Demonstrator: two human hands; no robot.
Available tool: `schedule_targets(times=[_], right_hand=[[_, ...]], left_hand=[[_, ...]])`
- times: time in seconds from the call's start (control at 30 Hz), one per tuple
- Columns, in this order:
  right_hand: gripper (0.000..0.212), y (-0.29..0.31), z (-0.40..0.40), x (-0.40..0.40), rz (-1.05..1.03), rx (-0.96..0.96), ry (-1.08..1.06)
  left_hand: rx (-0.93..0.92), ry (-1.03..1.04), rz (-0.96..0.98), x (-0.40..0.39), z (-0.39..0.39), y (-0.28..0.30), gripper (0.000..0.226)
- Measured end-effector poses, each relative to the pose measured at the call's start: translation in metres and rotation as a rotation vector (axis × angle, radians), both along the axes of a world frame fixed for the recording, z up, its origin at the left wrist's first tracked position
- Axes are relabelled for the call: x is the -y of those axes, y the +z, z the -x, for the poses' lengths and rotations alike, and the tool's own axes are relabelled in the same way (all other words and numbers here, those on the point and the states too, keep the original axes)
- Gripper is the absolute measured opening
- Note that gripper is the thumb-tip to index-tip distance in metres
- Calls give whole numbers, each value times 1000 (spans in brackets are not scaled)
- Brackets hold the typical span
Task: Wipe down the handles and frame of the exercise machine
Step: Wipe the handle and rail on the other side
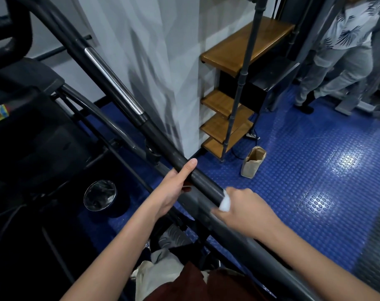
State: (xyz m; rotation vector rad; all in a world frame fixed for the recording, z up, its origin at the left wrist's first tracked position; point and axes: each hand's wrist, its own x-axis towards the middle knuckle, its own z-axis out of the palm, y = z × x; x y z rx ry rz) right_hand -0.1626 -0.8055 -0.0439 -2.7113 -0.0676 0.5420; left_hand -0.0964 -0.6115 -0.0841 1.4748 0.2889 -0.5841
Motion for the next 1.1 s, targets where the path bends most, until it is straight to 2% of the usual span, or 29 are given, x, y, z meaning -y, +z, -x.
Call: schedule_targets(times=[0.13,0.23,0.3,0.4,0.5,0.6,0.83,0.9,0.97,1.03,1.1], right_hand=[[51,-5,19,53,-551,-510,-109],[54,-6,23,76,-712,-791,-33],[55,-6,18,75,-739,-888,-9],[52,4,2,52,-585,-786,38],[39,14,-20,19,-358,-537,47],[31,11,-40,-15,-82,-202,32],[30,5,-32,-45,59,129,16],[32,5,-21,-33,83,129,29],[38,3,-11,-14,40,46,21],[44,1,-1,10,-142,-131,-6],[47,-1,8,34,-424,-368,-60]], left_hand=[[1,-4,17,1,0,1,55],[-5,13,15,2,1,1,58],[-5,18,9,2,2,1,63],[-1,14,3,2,1,0,65],[3,7,-1,2,1,-1,66],[6,16,-10,3,1,0,65],[24,18,-7,4,1,0,62],[20,15,-18,4,1,0,64],[13,23,-16,3,2,0,65],[13,19,-10,3,3,0,68],[12,16,-4,3,4,0,67]])
